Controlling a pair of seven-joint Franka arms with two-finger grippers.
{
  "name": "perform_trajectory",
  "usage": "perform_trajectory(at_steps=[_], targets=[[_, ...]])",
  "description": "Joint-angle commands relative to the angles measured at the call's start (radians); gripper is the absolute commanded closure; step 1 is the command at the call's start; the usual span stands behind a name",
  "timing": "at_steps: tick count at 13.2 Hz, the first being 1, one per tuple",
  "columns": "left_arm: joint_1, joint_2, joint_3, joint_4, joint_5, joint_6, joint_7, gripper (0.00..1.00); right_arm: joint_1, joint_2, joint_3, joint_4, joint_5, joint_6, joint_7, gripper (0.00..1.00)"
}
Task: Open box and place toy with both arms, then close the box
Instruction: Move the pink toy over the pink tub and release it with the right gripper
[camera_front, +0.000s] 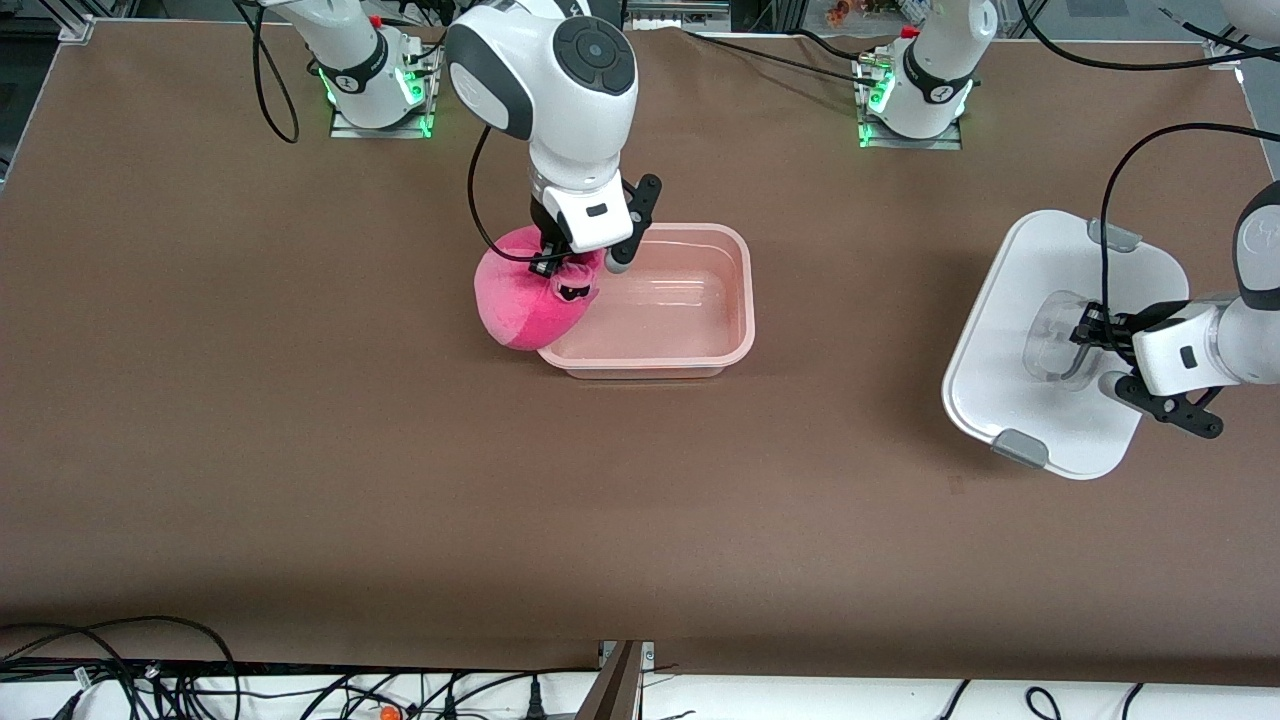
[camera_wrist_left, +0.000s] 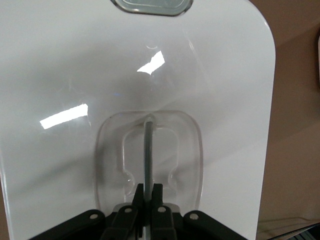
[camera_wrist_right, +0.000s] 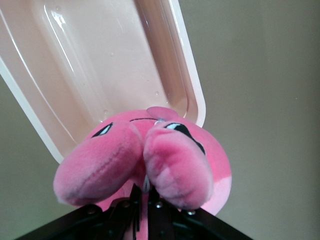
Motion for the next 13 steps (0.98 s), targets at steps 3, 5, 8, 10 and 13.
perform_trajectory(at_steps=[3,5,8,10,13], targets=[[0.0,-0.003,-0.01,-0.001,-0.01,0.071,0.326,1.0,0.025,0.005,-0.008,0.009,-0.026,-0.003,0.023,1.0],[0.005,0.011,-0.009,-0.003,0.001,0.142,0.516,1.0,0.03,0.011,-0.008,0.007,-0.03,-0.002,0.023,1.0],[0.011,0.031,-0.002,-0.003,-0.004,0.173,0.619,1.0,0.049,0.019,-0.008,0.007,-0.037,0.0,0.051,1.0],[0.012,0.031,-0.001,-0.006,-0.004,0.173,0.618,1.0,0.062,0.025,-0.008,0.007,-0.04,0.0,0.075,1.0],[0.028,0.032,-0.001,-0.009,-0.016,0.173,0.618,1.0,0.068,0.027,-0.008,0.007,-0.049,0.0,0.088,1.0]])
